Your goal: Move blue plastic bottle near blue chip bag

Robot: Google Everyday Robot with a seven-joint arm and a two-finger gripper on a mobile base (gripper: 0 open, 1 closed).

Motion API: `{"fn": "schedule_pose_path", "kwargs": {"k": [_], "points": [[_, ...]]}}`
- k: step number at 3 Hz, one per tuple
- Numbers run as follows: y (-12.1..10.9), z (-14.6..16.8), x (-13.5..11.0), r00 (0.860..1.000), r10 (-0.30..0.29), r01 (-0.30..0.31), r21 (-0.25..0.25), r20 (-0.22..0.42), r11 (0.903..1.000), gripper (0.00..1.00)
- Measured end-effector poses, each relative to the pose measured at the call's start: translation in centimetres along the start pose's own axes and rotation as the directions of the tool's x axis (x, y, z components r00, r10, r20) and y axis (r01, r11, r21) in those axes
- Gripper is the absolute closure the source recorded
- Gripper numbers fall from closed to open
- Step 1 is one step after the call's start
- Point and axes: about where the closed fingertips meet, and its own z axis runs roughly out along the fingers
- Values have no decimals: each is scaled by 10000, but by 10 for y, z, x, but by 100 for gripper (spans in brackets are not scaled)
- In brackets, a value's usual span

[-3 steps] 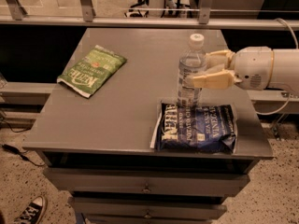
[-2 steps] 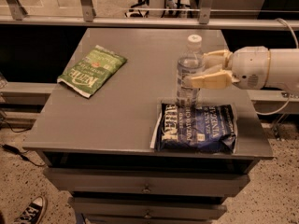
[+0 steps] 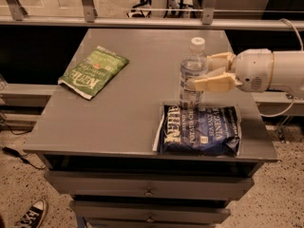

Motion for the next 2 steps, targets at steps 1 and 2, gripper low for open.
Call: {"fn": "schedule_pose_path", "kwargs": {"k": [1, 2], "points": [[1, -1, 4, 9999, 115, -114, 59, -93, 9999, 30], [1, -4, 8, 9996, 209, -206, 151, -202, 9997, 1]]}}
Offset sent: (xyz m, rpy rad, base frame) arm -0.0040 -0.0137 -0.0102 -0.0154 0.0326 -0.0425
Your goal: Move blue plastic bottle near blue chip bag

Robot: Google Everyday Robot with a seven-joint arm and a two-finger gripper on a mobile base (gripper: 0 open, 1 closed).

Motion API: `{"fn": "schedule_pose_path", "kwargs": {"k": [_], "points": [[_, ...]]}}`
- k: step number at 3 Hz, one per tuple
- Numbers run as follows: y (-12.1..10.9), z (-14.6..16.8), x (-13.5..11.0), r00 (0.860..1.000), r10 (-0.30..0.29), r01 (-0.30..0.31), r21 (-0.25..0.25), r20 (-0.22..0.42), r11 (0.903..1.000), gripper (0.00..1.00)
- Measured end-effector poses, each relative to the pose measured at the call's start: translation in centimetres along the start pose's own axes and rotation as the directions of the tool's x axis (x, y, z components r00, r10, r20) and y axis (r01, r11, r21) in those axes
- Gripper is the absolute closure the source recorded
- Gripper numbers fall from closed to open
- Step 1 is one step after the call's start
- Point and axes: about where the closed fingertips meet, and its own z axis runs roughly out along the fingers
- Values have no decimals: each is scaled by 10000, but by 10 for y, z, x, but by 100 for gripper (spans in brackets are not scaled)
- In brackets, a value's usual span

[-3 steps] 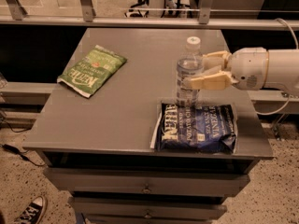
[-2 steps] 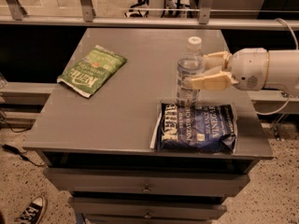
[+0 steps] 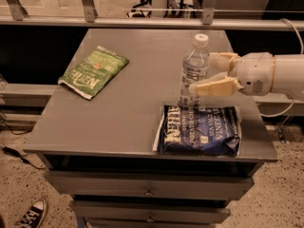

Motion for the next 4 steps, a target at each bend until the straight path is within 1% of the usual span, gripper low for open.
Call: {"fn": "schedule_pose_path", "kwargs": {"k": [1, 2, 3, 4], "points": [[-3, -5, -1, 10000, -3, 3, 70, -50, 10000, 0], [-21, -30, -9, 9997, -123, 132, 399, -218, 9991, 0], [-56, -74, -32, 9990, -417, 432, 1222, -151, 9916, 0], [-70, -95, -56, 9967, -815, 797, 1714, 33, 9820, 0]]}}
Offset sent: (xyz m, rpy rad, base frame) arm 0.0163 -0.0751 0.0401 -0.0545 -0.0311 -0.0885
